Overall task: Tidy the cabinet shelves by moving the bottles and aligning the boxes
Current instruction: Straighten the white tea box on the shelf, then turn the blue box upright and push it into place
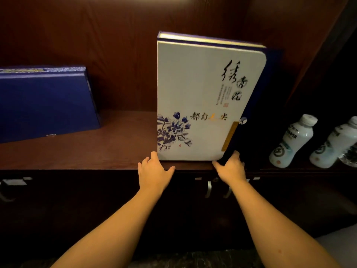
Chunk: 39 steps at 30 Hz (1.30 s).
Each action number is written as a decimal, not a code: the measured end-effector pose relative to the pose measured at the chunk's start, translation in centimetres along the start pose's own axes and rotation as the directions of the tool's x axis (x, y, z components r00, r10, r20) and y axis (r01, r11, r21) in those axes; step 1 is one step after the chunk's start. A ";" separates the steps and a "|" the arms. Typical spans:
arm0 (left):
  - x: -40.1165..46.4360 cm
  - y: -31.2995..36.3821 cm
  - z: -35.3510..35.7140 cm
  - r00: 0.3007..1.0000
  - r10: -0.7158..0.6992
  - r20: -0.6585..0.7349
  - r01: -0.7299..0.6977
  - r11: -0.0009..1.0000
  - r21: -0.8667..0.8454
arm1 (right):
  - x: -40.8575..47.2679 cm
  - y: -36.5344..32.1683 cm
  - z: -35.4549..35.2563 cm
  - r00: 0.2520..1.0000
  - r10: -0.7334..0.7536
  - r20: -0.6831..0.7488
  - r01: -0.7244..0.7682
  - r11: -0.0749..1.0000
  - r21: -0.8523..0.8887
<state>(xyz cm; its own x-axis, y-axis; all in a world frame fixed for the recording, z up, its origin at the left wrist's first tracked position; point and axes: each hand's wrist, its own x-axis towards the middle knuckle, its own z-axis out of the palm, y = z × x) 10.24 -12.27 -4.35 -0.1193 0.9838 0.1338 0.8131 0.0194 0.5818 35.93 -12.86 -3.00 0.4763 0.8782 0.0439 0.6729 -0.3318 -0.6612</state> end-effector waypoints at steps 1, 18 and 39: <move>0.3 0.1 -0.7 0.999 -0.001 0.040 -0.001 0.999 0.040 | 0.0 -0.4 -0.3 1.000 0.009 0.006 -0.009 0.999 -0.046; 2.5 -10.5 -25.3 0.981 0.171 -0.092 -0.127 0.925 0.358 | -8.6 -21.8 2.6 0.840 -0.408 0.357 0.537 0.713 -0.450; 15.9 -20.4 -40.5 0.905 -0.230 -0.359 0.374 0.833 0.408 | -0.2 -55.1 16.5 0.349 -0.874 0.337 0.934 0.292 -0.208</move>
<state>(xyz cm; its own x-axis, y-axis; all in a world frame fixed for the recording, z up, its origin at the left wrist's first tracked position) -31.27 -4.22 18.40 -0.4994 0.8215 0.2751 0.8652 0.4566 0.2073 -10.56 10.94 21.10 -0.6133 0.7126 0.3407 0.7589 0.6512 0.0038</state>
